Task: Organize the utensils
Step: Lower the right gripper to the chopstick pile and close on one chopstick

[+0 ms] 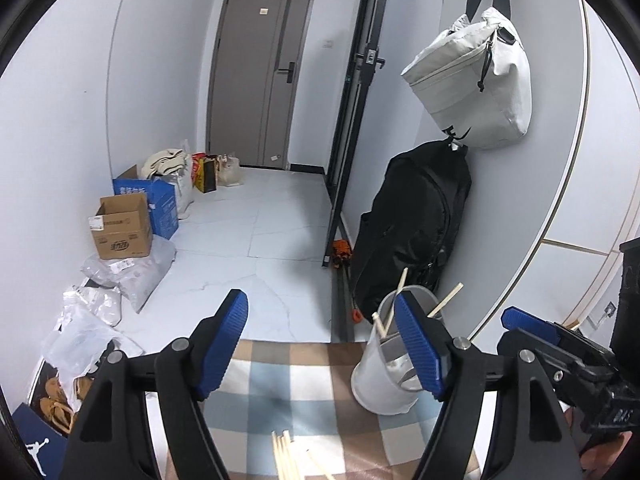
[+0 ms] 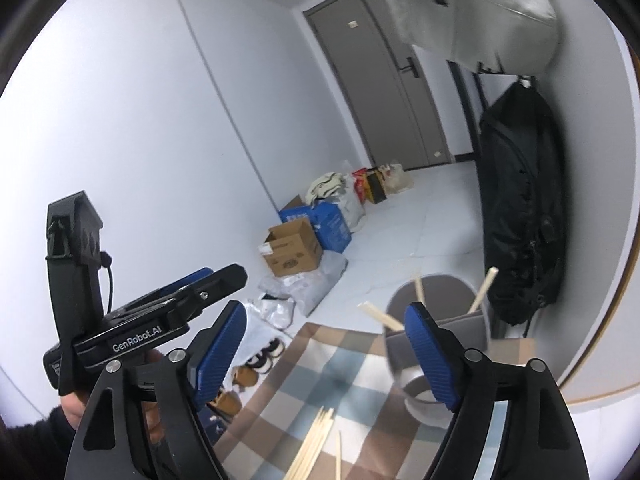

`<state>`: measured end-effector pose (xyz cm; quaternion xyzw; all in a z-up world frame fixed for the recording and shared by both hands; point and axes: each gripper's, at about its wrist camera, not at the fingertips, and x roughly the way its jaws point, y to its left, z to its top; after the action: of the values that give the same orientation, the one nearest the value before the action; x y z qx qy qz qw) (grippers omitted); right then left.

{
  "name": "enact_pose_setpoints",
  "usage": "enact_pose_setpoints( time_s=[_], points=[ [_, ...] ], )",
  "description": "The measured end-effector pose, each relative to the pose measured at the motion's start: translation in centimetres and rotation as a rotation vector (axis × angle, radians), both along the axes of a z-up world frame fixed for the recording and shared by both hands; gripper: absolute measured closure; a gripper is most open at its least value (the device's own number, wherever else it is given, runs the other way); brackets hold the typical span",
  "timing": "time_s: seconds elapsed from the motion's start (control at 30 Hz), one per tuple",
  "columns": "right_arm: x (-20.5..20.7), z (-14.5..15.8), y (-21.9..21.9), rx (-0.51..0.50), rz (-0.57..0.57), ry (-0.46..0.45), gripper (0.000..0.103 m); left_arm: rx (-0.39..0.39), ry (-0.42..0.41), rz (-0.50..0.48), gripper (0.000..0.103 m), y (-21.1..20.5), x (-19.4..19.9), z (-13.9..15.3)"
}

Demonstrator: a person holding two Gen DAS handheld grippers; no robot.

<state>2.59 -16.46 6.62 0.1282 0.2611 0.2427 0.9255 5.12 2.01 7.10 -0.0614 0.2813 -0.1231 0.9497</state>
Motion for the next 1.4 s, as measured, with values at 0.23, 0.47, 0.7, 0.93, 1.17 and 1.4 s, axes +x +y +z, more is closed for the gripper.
enact_pose_setpoints(
  time_s=[0.23, 0.47, 0.7, 0.93, 1.17, 1.4],
  points=[
    [-1.2, -1.5, 2.0, -0.03, 0.042, 0.016, 0.018, 0.029, -0.018, 0.07, 0.03, 1.6, -1.6, -1.3],
    [-1.9, -4.3, 3.7, -0.091, 0.08, 0.037, 0.013, 0.026, 0.006, 0.113, 0.021, 3.0, -2.9, -3.7],
    [-1.6, -8.6, 6.1, -0.198, 0.123, 0.104, 0.006, 0.042, 0.092, 0.137, 0.021, 4.4, -3.5, -7.9],
    [-0.2, -13.4, 7.1, -0.365, 0.113, 0.231, 0.006, 0.072, 0.192, 0.153, 0.021, 5.8, -3.7, -11.3],
    [1.6, -17.9, 8.4, -0.439, 0.153, 0.37, 0.008, 0.076, 0.249, 0.171, 0.021, 6.8, -3.9, -12.3],
    [2.7, -20.9, 10.1, -0.504, 0.196, 0.45, 0.041, 0.058, 0.281, 0.184, 0.021, 7.5, -3.9, -12.4]
  ],
)
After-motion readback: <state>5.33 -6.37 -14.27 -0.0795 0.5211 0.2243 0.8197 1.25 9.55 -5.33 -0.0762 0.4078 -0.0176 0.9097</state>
